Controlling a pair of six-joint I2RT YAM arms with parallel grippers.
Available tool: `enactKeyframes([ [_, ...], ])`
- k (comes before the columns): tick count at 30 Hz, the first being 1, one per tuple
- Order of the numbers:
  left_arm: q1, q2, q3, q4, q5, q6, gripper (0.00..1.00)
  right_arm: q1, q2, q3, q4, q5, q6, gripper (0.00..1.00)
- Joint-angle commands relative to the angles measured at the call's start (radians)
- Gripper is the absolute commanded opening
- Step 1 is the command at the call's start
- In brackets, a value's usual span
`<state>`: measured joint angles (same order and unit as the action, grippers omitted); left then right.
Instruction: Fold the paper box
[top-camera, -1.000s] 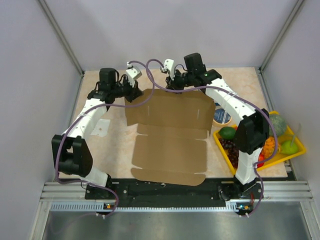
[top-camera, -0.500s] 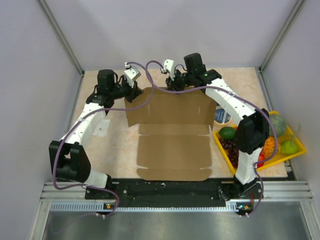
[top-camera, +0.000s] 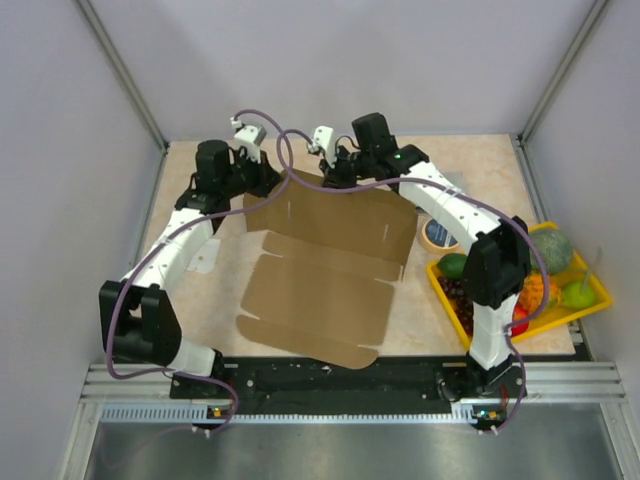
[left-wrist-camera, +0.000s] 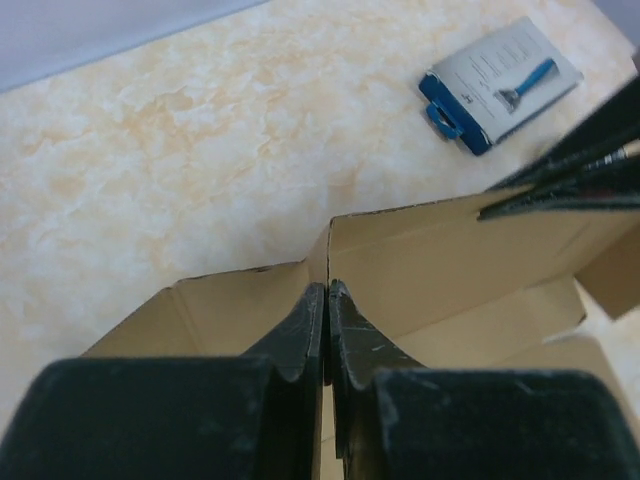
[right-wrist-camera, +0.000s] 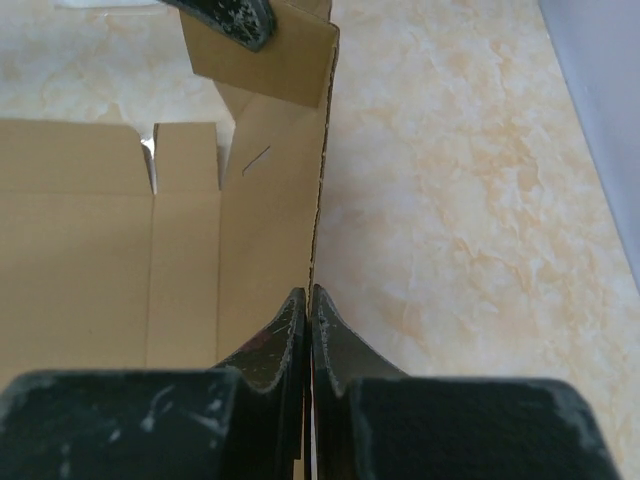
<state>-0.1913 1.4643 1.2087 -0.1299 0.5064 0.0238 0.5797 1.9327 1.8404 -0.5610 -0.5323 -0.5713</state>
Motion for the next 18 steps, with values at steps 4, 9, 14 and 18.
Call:
enactKeyframes([
  [4,-0.013,-0.058,-0.169,0.407,-0.037,-0.518,0.19,0.06,-0.077,-0.128,0.2,0.069,0.11,0.0],
  [9,-0.011,-0.042,-0.209,0.524,0.061,-0.686,0.38,0.06,-0.104,-0.161,0.204,0.034,0.094,0.0],
  [14,-0.011,-0.032,-0.233,0.578,0.054,-0.832,0.57,0.062,-0.121,-0.182,0.211,0.002,0.085,0.0],
  [18,-0.014,-0.006,-0.225,0.559,0.035,-0.91,0.49,0.065,-0.126,-0.196,0.242,0.017,0.097,0.0],
])
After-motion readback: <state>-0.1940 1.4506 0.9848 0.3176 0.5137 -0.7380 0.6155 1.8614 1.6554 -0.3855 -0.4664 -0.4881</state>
